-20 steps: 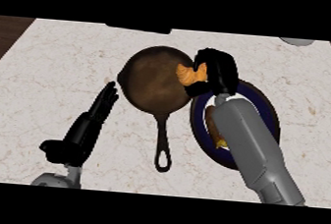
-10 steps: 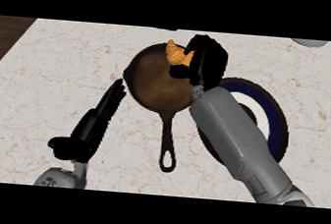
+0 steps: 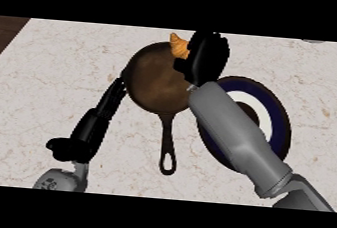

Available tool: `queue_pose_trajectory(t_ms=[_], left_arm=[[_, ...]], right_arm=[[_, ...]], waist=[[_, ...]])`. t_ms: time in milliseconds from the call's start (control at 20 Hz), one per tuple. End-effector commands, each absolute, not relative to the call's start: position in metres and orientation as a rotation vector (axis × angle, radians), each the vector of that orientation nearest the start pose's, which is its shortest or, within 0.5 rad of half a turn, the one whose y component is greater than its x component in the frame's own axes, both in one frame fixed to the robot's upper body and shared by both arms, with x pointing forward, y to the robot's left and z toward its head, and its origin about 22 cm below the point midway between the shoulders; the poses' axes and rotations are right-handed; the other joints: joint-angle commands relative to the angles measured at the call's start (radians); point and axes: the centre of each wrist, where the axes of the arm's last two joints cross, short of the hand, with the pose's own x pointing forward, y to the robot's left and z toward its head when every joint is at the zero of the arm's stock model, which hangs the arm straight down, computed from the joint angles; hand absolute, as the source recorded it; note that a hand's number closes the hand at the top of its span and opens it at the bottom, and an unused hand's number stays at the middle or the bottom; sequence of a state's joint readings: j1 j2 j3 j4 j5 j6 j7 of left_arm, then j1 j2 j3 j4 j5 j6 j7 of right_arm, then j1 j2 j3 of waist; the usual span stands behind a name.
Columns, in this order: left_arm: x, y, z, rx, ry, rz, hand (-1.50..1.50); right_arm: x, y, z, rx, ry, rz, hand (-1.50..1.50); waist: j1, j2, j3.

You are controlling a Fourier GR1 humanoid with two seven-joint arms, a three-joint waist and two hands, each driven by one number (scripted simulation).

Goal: Pick the croissant from the plate and place it in the pan

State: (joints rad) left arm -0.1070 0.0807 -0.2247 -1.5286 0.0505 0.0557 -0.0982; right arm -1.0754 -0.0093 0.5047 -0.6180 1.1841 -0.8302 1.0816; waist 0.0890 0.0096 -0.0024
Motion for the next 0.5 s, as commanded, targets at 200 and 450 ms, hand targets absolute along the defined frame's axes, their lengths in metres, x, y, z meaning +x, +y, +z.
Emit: queue_pose_trajectory(t_ms=[200,450], left_arm=[[0.265,0.182,0.021,-0.133,-1.721,-0.18,0.0],[0.261,0.181,0.016,-0.147,-1.737,-0.222,0.0]], right_arm=[[0.415,-0.042,0.076,-1.44,-1.502,0.091,1.5],[0.415,-0.063,0.054,-1.288,-1.142,0.229,-1.5]], waist=[[-0.012,0.011,0.002],[0.03,0.028,0.004]])
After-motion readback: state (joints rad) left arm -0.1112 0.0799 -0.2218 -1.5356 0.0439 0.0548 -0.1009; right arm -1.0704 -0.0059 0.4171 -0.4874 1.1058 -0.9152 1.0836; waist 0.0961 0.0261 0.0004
